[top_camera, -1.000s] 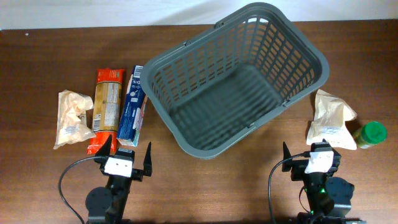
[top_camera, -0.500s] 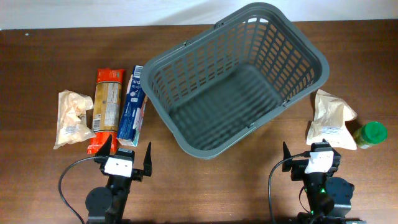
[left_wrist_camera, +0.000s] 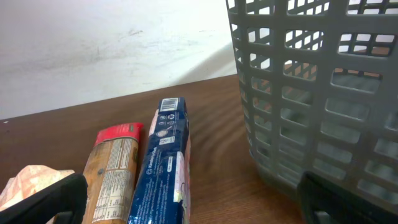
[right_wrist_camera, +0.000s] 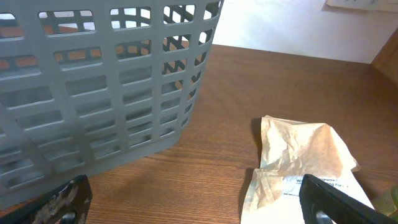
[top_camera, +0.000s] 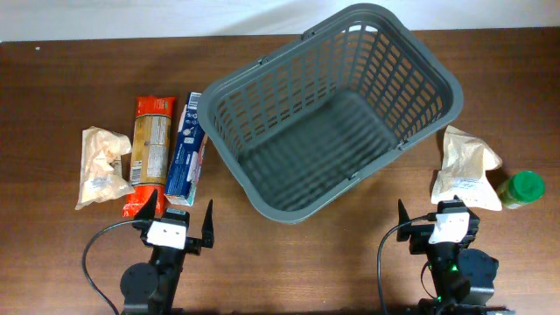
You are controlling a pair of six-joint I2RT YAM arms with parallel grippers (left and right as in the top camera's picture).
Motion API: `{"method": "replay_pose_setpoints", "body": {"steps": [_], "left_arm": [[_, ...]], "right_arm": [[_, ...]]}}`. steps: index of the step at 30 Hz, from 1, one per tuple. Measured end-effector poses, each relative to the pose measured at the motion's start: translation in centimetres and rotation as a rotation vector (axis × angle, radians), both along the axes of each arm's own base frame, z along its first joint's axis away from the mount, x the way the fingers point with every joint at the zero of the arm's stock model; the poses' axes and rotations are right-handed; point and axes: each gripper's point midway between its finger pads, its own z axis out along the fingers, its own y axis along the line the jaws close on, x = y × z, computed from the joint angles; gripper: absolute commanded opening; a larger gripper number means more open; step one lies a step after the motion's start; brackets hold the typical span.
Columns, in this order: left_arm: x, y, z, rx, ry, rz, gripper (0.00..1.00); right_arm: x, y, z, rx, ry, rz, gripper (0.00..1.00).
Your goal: Pack container
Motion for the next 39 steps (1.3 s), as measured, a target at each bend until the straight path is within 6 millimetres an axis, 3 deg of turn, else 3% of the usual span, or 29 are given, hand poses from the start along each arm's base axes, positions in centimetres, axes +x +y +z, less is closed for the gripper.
{"method": "replay_pose_setpoints", "body": {"steps": [10, 17, 19, 21, 23, 24, 26, 29, 32, 35, 39], "left_arm": [[0.0, -0.3, 0.1, -0.002, -0.005, -0.018, 0.99], [-0.8, -2.2, -0.3, -0.144, 0.073, -0.116, 0.99], [-1.4, -2.6, 0.6, -0.170, 0.097, -0.136, 0.99], [-2.2, -2.6, 3.1, -0.185, 0.078, -0.138, 0.99], [-3.1, -2.2, 6.0, -0.189, 0.058, -0.117, 0.99], [-3.7, -1.9, 8.2, -0.190, 0.042, -0.099, 0.99], [-4.7, -1.3, 10.2, -0.191, 0.052, -0.066, 0.99], [-5.8, -0.7, 11.7, -0.190, 0.165, -0.018, 0.99], [-5.9, -0.3, 12.3, -0.186, 0.293, 0.014, 0.99], [-4.9, -0.2, 14.2, -0.175, 0.414, 0.037, 0.99], [-3.6, -0.1, 16.9, -0.146, 0.496, 0.041, 0.99]], "right_arm": [[0.0, 0.4, 0.0, 0.006, -0.002, 0.021, 0.99], [-0.2, 3.1, 0.2, 0.050, -0.008, 0.175, 0.99], [-0.5, 3.9, 0.2, 0.065, 0.003, 0.220, 0.99], [-1.0, 4.3, 0.9, 0.072, 0.011, 0.237, 0.99], [-1.7, 4.4, 3.0, 0.072, 0.007, 0.240, 0.99], [-2.3, 4.4, 5.0, 0.067, -0.008, 0.234, 0.99], [-3.3, 4.2, 7.6, 0.063, -0.005, 0.219, 0.99], [-4.6, 3.8, 12.3, 0.055, 0.023, 0.185, 0.99], [-5.1, 3.6, 14.5, 0.039, 0.075, 0.175, 0.99], [-4.8, 3.3, 19.0, -0.008, 0.155, 0.182, 0.99], [-4.2, 2.8, 22.5, -0.038, 0.228, 0.171, 0.99]]}}
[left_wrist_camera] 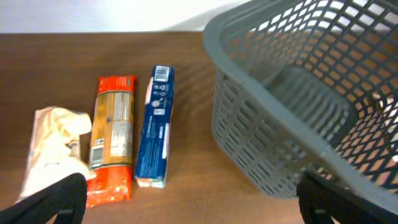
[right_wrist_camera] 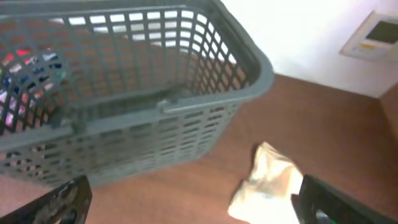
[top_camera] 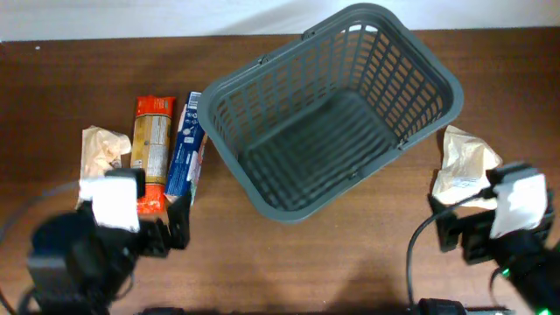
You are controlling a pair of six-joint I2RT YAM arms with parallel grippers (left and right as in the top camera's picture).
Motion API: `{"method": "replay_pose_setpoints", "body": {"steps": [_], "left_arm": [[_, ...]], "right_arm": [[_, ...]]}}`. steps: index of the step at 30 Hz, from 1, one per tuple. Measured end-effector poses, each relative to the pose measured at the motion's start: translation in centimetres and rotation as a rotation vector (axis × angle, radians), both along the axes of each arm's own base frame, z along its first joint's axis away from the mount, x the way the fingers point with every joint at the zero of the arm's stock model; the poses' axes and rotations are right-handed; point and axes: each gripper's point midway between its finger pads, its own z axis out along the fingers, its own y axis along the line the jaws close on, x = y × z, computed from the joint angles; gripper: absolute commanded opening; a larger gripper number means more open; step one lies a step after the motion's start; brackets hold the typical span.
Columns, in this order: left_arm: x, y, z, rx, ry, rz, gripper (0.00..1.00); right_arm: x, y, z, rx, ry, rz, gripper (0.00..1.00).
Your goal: Pack container
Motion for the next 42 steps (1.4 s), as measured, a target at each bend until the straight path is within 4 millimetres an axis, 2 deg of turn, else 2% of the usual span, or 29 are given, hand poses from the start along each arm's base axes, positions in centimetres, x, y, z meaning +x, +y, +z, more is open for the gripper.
{"method": "replay_pose_setpoints", "body": {"steps": [2, 5, 9, 14, 15, 16, 17, 18, 20, 21, 24, 26, 29, 33, 37, 41, 42], "left_arm": [[0.9, 0.0, 1.5, 0.008, 0.022, -0.003, 0.99], [1.7, 0.0, 3.1, 0.017, 0.091, -0.009, 0.99], [2.2, -0.1, 5.5, 0.018, 0.120, -0.011, 0.99], [1.8, -1.0, 8.1, -0.016, 0.065, -0.058, 1.00], [1.7, -1.3, 8.3, -0.026, 0.060, -0.073, 0.87], [1.5, -1.6, 8.5, -0.034, 0.055, -0.085, 0.61], [1.4, -1.7, 8.6, -0.036, 0.051, -0.096, 0.40], [1.3, -1.9, 8.6, -0.043, 0.049, -0.103, 0.25], [1.3, -2.1, 8.6, -0.050, 0.052, -0.113, 0.07], [1.3, -2.2, 8.5, -0.052, 0.057, -0.116, 0.02], [1.4, -2.4, 7.6, -0.057, 0.107, -0.127, 0.02], [1.4, -3.0, 6.5, -0.058, 0.165, -0.155, 0.02], [1.6, -4.5, 5.5, -0.048, 0.221, -0.217, 0.02], [1.5, -7.4, 4.2, 0.015, 0.272, -0.333, 0.02], [-0.4, -10.2, 3.5, 0.116, 0.278, -0.465, 0.02], [-2.7, -13.1, 2.8, 0.225, 0.278, -0.609, 0.02], [-3.5, -14.7, 2.3, 0.254, 0.283, -0.678, 0.02]], "right_arm": [[0.5, -0.2, 1.8, -0.009, 0.038, -0.003, 0.99], [0.7, -0.4, 2.8, -0.009, 0.130, -0.003, 0.99], [1.9, -0.3, 4.4, 0.008, 0.176, 0.008, 0.99], [3.0, 0.9, 4.2, 0.120, 0.235, 0.024, 1.00], [3.1, 1.0, 4.2, 0.132, 0.238, 0.029, 0.90], [3.2, 1.3, 4.1, 0.150, 0.243, 0.035, 0.72], [3.2, 1.4, 4.1, 0.164, 0.248, 0.038, 0.64], [3.3, 1.5, 4.1, 0.169, 0.251, 0.043, 0.58], [3.6, 1.7, 4.2, 0.193, 0.254, 0.036, 0.50], [3.9, 1.6, 4.2, 0.200, 0.250, 0.032, 0.49], [5.1, 1.3, 4.5, 0.233, 0.240, -0.003, 0.41], [6.3, 1.0, 4.3, 0.249, 0.253, -0.027, 0.20], [8.0, 0.7, 3.4, 0.282, 0.291, -0.059, 0.09], [10.9, 0.3, 1.1, 0.320, 0.383, -0.098, 0.04], [12.9, 0.1, -0.9, 0.340, 0.451, -0.120, 0.04], [14.4, -0.1, -1.9, 0.346, 0.475, -0.127, 0.04], [14.6, -0.1, -2.1, 0.347, 0.478, -0.128, 0.04]]}}
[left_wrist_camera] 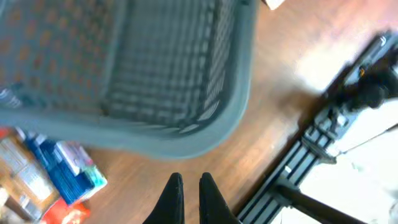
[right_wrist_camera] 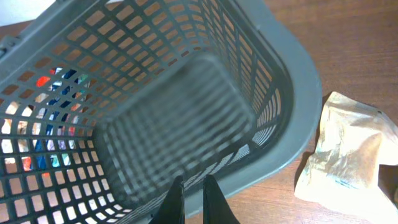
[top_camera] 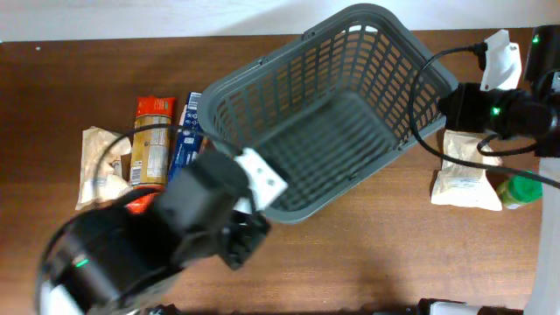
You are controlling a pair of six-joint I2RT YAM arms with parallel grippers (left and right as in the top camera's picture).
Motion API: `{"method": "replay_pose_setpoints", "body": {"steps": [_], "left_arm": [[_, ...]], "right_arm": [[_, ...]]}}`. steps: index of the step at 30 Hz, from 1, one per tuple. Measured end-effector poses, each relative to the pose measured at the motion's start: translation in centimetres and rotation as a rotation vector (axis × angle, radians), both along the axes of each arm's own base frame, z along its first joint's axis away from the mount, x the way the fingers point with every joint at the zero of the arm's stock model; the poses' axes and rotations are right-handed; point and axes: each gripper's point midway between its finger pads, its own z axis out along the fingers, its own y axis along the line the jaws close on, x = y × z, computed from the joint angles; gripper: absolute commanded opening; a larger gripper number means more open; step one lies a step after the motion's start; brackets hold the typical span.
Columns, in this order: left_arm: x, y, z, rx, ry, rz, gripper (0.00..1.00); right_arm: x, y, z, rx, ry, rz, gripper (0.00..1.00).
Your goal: Pack container
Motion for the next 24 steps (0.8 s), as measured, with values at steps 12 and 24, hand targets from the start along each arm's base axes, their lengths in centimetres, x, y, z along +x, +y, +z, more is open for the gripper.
{"method": "replay_pose_setpoints", "body": {"steps": [12, 24], "left_arm": [[-1.0, -9.5, -5.9, 0.220, 0.023, -0.235, 0.02], [0.4, -11.7, -10.5, 0.362, 0.077, -0.264, 0.02]], "right_arm": [[2.3, -0.3, -2.9, 0.014, 0.086, -0.006, 0.04], [4.7, -0.4, -6.8, 0.036, 0.187, 0.000, 0.04]]}}
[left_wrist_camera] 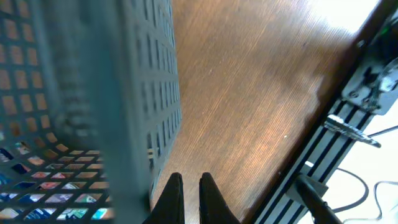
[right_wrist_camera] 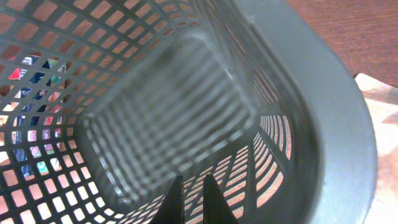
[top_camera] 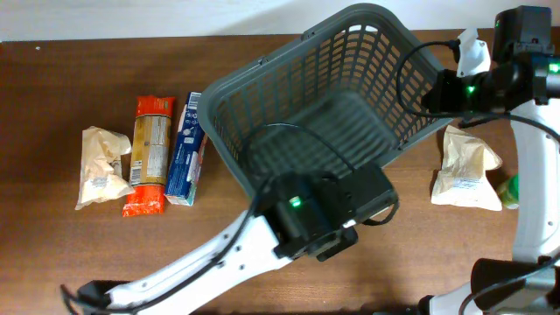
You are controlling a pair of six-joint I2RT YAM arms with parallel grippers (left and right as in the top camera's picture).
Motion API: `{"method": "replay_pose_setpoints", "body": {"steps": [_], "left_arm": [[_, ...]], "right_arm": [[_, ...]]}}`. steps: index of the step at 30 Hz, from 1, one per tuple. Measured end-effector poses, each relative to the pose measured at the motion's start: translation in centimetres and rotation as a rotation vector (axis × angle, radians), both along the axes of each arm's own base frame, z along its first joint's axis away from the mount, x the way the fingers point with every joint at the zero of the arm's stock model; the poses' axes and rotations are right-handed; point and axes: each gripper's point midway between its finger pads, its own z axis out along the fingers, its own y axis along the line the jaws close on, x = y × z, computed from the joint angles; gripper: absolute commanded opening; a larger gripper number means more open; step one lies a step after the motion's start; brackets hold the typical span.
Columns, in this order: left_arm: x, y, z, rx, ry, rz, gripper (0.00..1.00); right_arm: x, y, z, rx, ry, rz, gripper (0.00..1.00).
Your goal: Pack container
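The grey slatted basket [top_camera: 332, 105] stands empty at the middle of the table. Left of it lie a beige bag [top_camera: 101, 166], an orange pasta pack [top_camera: 149, 153] and a blue box [top_camera: 185, 149]. A second beige bag [top_camera: 464, 166] lies to its right. My left gripper [left_wrist_camera: 189, 199] is shut on nothing, high over the table beside the basket's near wall [left_wrist_camera: 143, 93]. The right gripper [right_wrist_camera: 191, 200] is likewise shut on nothing and looks down into the basket's right end [right_wrist_camera: 155, 118].
A green-lidded jar [top_camera: 512, 185] peeks out behind the right arm, beside the right bag. My left arm's body [top_camera: 324, 214] covers the basket's near corner in the overhead view. The table's front edge and metal stand [left_wrist_camera: 348, 118] show in the left wrist view.
My left arm has shifted right, from the basket's near left corner to its near right side. The right wrist has come closer over the basket's right end. Both grippers stay shut.
Both arms sat low at the table's front edge with grippers wide open. Then they were raised, still open, looking at the items and basket. Later both were shut and high above the table, and now both hang by the basket. No item has moved.
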Motion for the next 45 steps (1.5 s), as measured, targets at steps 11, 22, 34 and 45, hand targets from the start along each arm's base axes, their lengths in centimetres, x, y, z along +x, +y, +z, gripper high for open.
{"method": "replay_pose_setpoints", "body": {"steps": [11, 22, 34, 45], "left_arm": [[3.4, 1.7, -1.3, 0.063, -0.009, 0.077, 0.02], [9.1, 5.8, -1.0, 0.070, -0.047, 0.197, 0.02], [13.4, 10.3, -0.8, 0.058, -0.069, 0.343, 0.02], [10.7, 14.2, 3.6, 0.008, -0.108, 0.434, 0.02]], "right_arm": [[-0.5, 0.0, -0.4, -0.002, 0.029, -0.001, 0.04], [-1.1, 0.1, -0.6, 0.005, 0.058, 0.000, 0.04], [-1.7, 0.1, -1.5, 0.007, 0.096, 0.000, 0.04], [0.4, -0.7, 10.3, 0.029, -0.281, -0.027, 0.04]]}}
